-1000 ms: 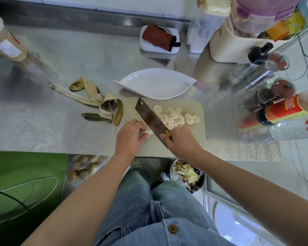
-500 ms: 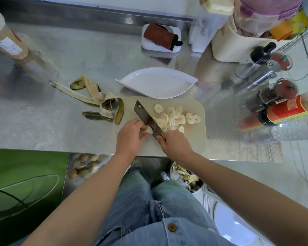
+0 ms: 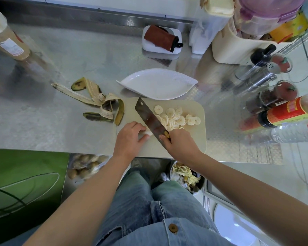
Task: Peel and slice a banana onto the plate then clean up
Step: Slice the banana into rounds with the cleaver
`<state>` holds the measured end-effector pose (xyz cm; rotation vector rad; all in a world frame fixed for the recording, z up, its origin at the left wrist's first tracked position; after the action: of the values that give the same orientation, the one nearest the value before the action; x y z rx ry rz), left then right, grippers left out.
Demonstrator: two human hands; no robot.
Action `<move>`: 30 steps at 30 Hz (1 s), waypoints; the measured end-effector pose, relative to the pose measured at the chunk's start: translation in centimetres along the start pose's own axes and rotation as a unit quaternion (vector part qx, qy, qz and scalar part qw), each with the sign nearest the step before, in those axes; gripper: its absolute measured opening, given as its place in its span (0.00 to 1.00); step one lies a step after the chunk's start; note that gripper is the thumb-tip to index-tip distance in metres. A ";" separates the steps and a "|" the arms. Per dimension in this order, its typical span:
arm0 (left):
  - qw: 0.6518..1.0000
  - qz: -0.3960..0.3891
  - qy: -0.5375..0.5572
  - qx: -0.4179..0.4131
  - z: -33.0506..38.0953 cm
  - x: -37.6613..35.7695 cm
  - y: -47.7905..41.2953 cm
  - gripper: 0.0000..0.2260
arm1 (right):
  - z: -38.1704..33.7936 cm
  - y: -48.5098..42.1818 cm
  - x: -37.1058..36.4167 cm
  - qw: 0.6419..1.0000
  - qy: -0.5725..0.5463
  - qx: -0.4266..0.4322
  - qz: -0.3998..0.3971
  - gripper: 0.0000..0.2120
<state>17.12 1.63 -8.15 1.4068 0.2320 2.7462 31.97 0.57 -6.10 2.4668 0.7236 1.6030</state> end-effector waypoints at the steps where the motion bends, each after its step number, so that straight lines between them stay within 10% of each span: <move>1: 1.000 0.000 0.001 0.000 0.0 0.0 0.0 0.10 | 0.0 0.0 -0.1 1.000 -0.001 -0.001 -0.001 0.23; 30: 1.000 0.018 0.014 0.014 0.1 0.2 0.2 0.10 | -0.2 0.0 0.0 1.000 -0.025 -0.006 0.003 0.22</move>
<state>17.08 1.46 -7.88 1.3943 0.2507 2.8038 31.81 0.53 -6.00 2.4946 0.6982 1.5360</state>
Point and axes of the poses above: each hand's wrist, its own y-axis away from the middle knuckle, its own x-axis out of the back of the hand, z = x × y, the point moved 9 cm from there along -y, towards the middle knuckle, and after that the axes turned 10 degrees about x, right-handed, at the moved point
